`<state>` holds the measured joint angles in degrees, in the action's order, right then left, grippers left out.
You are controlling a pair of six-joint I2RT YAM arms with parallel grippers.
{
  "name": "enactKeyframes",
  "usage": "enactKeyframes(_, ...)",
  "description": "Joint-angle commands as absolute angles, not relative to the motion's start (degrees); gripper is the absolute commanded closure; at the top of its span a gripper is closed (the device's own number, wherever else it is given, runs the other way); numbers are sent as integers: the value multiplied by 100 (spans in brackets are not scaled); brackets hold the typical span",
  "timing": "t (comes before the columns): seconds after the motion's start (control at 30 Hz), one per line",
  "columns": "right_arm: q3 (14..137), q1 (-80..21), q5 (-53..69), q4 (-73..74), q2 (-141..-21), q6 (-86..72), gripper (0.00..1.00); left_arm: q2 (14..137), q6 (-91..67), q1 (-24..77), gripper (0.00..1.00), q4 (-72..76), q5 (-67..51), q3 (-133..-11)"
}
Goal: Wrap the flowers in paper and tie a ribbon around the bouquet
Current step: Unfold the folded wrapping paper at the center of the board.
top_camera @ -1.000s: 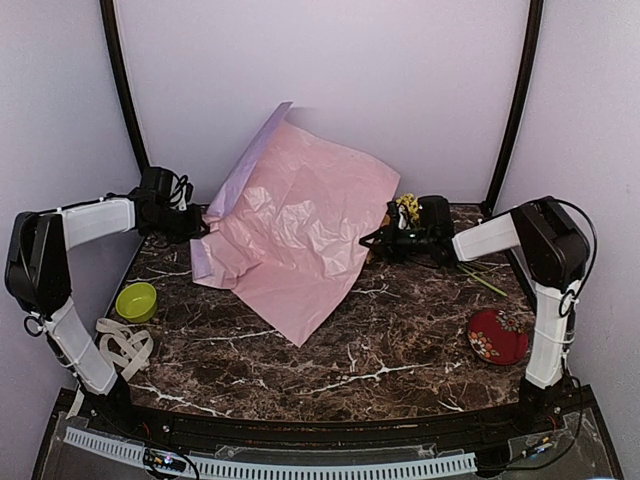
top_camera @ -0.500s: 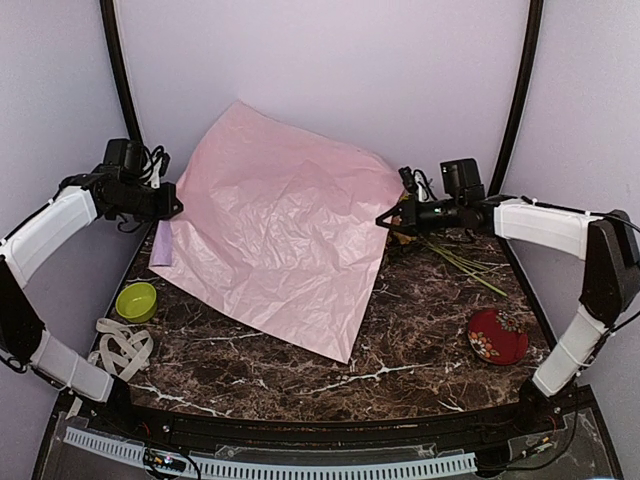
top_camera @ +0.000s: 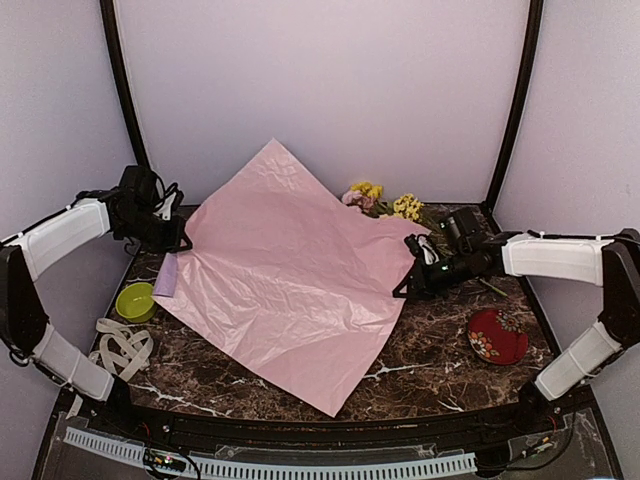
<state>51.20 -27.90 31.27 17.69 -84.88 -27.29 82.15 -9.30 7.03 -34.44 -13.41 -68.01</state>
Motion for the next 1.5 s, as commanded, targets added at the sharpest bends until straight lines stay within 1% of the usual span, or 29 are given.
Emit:
enactKeyframes(0.0,4855,-2970,2766,1656,-8566,-2871,100,8309,-846,696,100,-3529,-1541,-6576)
enactKeyframes(0.13,4728,-3110,2701,1549,-8850,-2962,100,8503,-812,695,100,-3516,-1571,-6528)
enactKeyframes(0.17,4696,-3111,2630,1542,-8847,-2998,100,8559,-790,700,98,-3520,-1535,-6549)
enactKeyframes(0.2,4655,-3111,2537,1520,-8794,-3049,97,8609,-765,695,95,-3532,-1486,-6581)
enactKeyframes(0.23,4602,-3111,2428,1494,-8718,-3107,90,8664,-738,694,90,-3535,-1394,-6614)
enactKeyframes(0.3,4508,-3111,2242,1487,-8499,-3206,82,8784,-692,695,75,-3590,-1155,-6736)
enactKeyframes(0.4,4407,-3111,1773,1727,-8149,-3277,58,8979,-574,699,54,-3807,-804,-7028)
enactKeyframes(0.43,4391,-3111,1581,1840,-7998,-3286,54,9020,-522,699,49,-3873,-647,-7132)
enactKeyframes(0.5,4380,-3118,1081,2085,-7655,-3326,43,9082,-403,703,41,-4036,-275,-7341)
enactKeyframes(0.53,4380,-3120,815,2161,-7447,-3360,41,9110,-344,708,38,-4121,-67,-7448)
enactKeyframes(0.67,4432,-3129,-212,2168,-6693,-3414,32,9132,-220,797,36,-4352,786,-7792)
enactKeyframes(0.77,4475,-3129,-454,1722,-6613,-3333,30,9028,-65,1384,37,-4302,1071,-7754)
enactKeyframes(0.83,4586,-3129,-235,1254,-6904,-3171,30,9011,27,1933,37,-4180,803,-7549)
enactKeyframes(0.9,4915,-3129,-31,1061,-7454,-2894,31,9106,-136,2246,38,-4213,318,-7353)
enactKeyframes(1.03,5972,-3137,111,1531,-8851,-2396,34,9357,-600,2482,43,-4197,58,-6956)
enactKeyframes(1.17,6552,-3138,191,1903,-9880,-2004,39,9463,-815,2631,45,-3878,-173,-6524)
enactKeyframes(1.3,6718,-3138,92,2062,-10427,-1926,44,9905,-621,2698,45,-3973,-145,-6566)
enactKeyframes(1.47,6299,-3138,-48,2180,-10500,-2031,46,10370,-457,2693,45,-4133,117,-6781)
